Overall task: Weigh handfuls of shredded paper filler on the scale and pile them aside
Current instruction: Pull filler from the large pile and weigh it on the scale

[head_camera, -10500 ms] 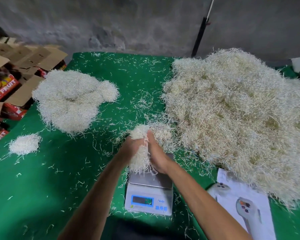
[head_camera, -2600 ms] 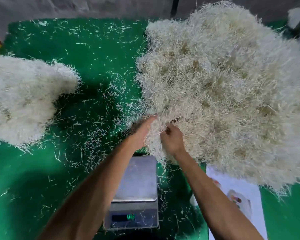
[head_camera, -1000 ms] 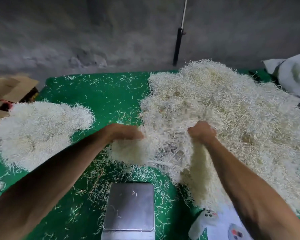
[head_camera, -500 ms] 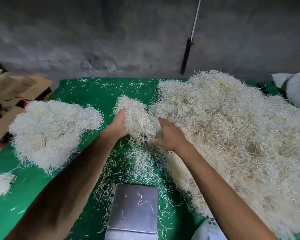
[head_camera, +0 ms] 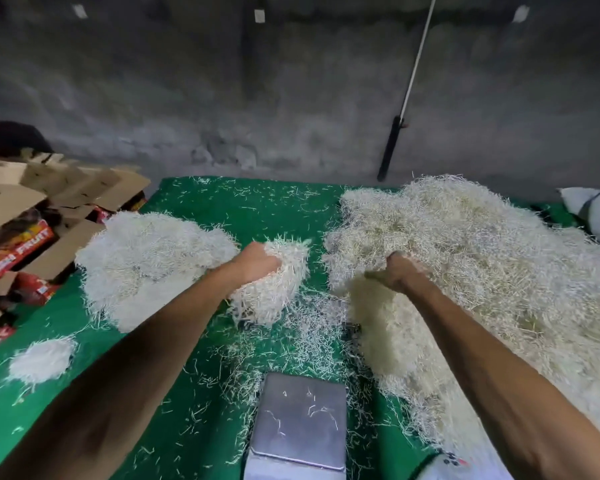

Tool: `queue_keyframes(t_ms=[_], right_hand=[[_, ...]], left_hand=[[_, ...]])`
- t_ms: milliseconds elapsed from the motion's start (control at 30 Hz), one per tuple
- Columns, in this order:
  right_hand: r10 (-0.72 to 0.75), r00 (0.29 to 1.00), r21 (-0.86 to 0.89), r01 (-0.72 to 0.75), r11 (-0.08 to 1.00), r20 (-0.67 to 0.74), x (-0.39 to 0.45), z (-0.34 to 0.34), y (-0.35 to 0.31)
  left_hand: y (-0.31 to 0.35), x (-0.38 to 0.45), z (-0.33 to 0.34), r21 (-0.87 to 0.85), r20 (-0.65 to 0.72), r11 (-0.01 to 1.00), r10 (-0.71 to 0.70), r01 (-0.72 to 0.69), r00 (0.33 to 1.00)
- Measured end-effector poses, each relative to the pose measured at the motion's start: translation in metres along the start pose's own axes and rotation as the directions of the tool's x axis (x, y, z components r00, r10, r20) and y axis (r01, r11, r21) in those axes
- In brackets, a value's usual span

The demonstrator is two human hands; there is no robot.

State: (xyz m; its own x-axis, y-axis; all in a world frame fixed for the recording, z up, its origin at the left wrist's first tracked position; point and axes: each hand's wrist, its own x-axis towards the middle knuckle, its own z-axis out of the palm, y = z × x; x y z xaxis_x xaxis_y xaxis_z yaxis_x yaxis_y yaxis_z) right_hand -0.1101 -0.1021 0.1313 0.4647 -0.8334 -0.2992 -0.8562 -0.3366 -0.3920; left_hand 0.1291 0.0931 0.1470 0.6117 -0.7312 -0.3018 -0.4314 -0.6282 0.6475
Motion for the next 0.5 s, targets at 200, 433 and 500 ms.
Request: queue_keyframes(t_ms=[200, 433, 500], right_hand=[[-0.485, 0.87, 0.119, 0.474, 0.873, 0.087, -0.057, 0.039, -0.071], [-0.344, 0.939, 0.535, 0.301, 0.79, -0.021, -0.091, 0.101, -0.056], [-0.213, 0.97, 0.497, 0.243, 0.833, -0.118, -0.1, 0.113, -0.044]], left_hand=[[0.01, -0.002, 0.031, -0.253, -0.016, 0.967, -0.002, -0.002, 1.0], [-0.034, -0.027, 0.031, -0.461, 0.484, 0.874, 0.1, 0.156, 0.869], [-0.069, -0.035, 0.038, -0.676, 0.506, 0.686, 0.166, 0.27, 0.846]])
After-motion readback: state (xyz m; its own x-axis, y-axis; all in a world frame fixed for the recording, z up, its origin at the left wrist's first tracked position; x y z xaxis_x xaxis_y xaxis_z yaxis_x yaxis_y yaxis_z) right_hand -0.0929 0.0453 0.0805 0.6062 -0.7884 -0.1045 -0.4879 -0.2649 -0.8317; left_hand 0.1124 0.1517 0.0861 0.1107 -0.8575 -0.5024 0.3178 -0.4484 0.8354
